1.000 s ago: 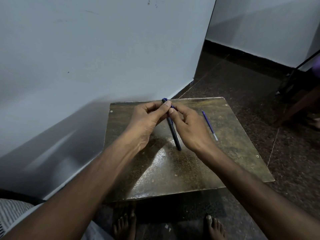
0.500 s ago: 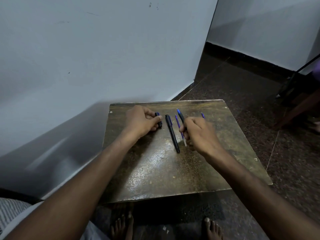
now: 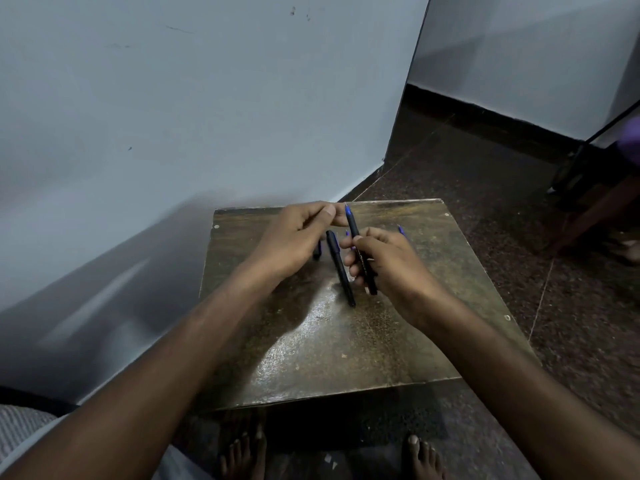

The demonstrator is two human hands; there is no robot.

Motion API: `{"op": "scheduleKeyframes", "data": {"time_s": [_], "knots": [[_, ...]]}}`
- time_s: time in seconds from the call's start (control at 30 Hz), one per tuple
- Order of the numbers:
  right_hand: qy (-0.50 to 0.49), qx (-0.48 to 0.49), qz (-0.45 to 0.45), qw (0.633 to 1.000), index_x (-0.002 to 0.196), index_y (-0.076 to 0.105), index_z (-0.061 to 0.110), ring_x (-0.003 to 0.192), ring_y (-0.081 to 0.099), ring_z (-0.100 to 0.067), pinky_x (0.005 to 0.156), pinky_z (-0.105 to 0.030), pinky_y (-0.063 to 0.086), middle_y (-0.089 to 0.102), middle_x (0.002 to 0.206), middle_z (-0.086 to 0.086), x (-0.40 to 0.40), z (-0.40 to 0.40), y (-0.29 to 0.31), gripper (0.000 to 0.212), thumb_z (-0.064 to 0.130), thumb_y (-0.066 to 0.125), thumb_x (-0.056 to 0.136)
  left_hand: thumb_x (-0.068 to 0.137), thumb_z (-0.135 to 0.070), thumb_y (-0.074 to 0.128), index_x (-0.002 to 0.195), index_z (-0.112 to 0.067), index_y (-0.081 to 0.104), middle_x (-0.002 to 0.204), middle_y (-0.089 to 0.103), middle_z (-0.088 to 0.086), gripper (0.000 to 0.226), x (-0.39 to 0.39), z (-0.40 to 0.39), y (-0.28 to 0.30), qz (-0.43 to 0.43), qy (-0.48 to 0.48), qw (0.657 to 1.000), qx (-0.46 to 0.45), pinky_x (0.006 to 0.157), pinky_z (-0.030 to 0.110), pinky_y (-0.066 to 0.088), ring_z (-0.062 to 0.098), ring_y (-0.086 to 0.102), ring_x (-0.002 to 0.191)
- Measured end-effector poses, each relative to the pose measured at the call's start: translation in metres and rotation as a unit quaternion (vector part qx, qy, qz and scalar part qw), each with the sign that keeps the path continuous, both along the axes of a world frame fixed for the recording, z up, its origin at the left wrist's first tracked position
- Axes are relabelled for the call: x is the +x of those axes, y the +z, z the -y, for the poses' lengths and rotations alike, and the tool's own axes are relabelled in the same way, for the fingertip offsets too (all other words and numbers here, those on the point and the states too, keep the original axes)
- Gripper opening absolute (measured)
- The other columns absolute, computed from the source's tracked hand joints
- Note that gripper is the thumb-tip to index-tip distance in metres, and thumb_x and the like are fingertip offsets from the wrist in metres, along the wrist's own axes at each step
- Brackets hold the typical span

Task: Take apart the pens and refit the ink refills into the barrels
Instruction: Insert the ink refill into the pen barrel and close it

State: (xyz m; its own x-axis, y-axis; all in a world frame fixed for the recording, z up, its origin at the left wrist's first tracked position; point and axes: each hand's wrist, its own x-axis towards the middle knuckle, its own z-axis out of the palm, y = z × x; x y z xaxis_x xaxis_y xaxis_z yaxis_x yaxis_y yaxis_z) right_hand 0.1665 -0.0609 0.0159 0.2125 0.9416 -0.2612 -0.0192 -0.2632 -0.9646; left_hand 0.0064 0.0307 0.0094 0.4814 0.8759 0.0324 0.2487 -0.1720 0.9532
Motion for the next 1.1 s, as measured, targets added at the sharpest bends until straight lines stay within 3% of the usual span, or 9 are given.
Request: {"op": "scheduleKeyframes", "data": {"time_s": [0.07,0.13,0.3,0.53,0.67,0.8,0.9,1.0,1.1], "knots": [[0.034,0.008,-0.033,0.999,0.108,0.070,0.006,0.063,0.065,-0.011,0.061,-0.025,0.053,0.070,0.074,-0.002,-0.004,0.000,0.002,0.024,0.013,0.048,0.114,0.117,-0.028,0.049,0.126,-0.023,0.078,0.117,0.085,0.001,0.031,0.005,0.007,0.000,0.091,-0.041,0.991,-0.089,0.092,0.034,0.063,0.026,0.075,0.104],[0.067,0.010,-0.065,0.996,0.114,0.067,0.003,0.068,0.068,-0.014,0.067,-0.027,0.057,0.072,0.079,-0.006,-0.007,0.001,0.004,0.024,0.012,0.045,0.117,0.116,-0.022,0.051,0.122,-0.018,0.079,0.116,0.084,0.010,0.029,0.007,0.009,0.000,0.143,-0.045,0.982,-0.117,0.077,0.025,0.063,0.037,0.064,0.095],[0.141,0.027,-0.041,0.989,0.129,0.064,-0.010,0.087,0.075,-0.022,0.091,-0.040,0.064,0.076,0.100,-0.017,0.010,0.002,0.011,0.026,0.005,0.048,0.114,0.110,-0.024,0.064,0.111,-0.022,0.084,0.111,0.087,-0.001,0.020,0.000,0.001,0.004,0.160,-0.030,0.981,-0.109,0.066,0.010,0.054,0.001,0.074,0.077],[0.100,0.042,-0.008,0.994,0.115,0.079,-0.001,0.078,0.080,-0.018,0.074,-0.031,0.067,0.083,0.091,-0.012,0.012,0.000,0.005,0.017,0.004,0.067,0.105,0.104,-0.018,0.072,0.109,-0.013,0.085,0.095,0.087,0.000,0.014,0.002,0.003,0.001,0.176,0.040,0.981,-0.074,0.057,0.012,0.051,0.003,0.070,0.062],[0.029,0.061,0.096,0.993,0.102,0.084,0.007,0.076,0.084,-0.025,0.070,-0.038,0.069,0.085,0.084,-0.012,0.003,0.001,0.000,0.008,0.009,0.082,0.095,0.100,-0.023,0.078,0.109,-0.011,0.087,0.093,0.087,-0.001,0.018,0.004,0.007,0.000,0.124,0.072,0.989,-0.033,0.066,0.008,0.052,-0.004,0.076,0.074],[-0.007,0.090,0.163,0.982,0.093,0.084,0.011,0.069,0.084,-0.021,0.061,-0.033,0.068,0.084,0.074,-0.006,-0.001,0.004,0.001,0.023,0.022,0.098,0.079,0.080,-0.050,0.093,0.089,-0.017,0.087,0.080,0.084,-0.005,0.035,0.001,0.004,0.001,0.098,0.139,0.985,-0.030,0.066,0.013,0.056,0.002,0.078,0.074],[-0.020,0.101,0.171,0.980,0.089,0.083,0.013,0.070,0.084,-0.019,0.062,-0.034,0.068,0.084,0.073,-0.004,-0.006,0.005,0.000,0.021,0.024,0.098,0.079,0.082,-0.073,0.079,0.098,-0.029,0.083,0.089,0.081,-0.017,0.048,0.000,0.007,0.002,0.055,0.096,0.994,-0.014,0.076,0.016,0.059,-0.006,0.074,0.082],[-0.042,0.091,0.161,0.982,0.090,0.082,0.015,0.074,0.085,-0.020,0.067,-0.039,0.069,0.084,0.077,-0.004,-0.002,0.004,0.000,0.017,0.025,0.094,0.083,0.110,-0.047,0.056,0.131,-0.032,0.077,0.125,0.080,-0.022,0.033,0.002,0.011,0.007,0.075,-0.020,0.996,-0.038,0.101,0.027,0.058,-0.005,0.071,0.119],[-0.034,0.083,0.171,0.981,0.088,0.081,0.017,0.074,0.085,-0.020,0.069,-0.041,0.069,0.085,0.079,-0.005,0.003,0.002,0.002,0.014,0.022,0.093,0.085,0.110,-0.019,0.063,0.131,-0.022,0.078,0.117,0.084,-0.015,0.026,0.001,0.010,0.008,0.101,-0.004,0.995,-0.015,0.093,0.013,0.058,0.002,0.076,0.117]]}}
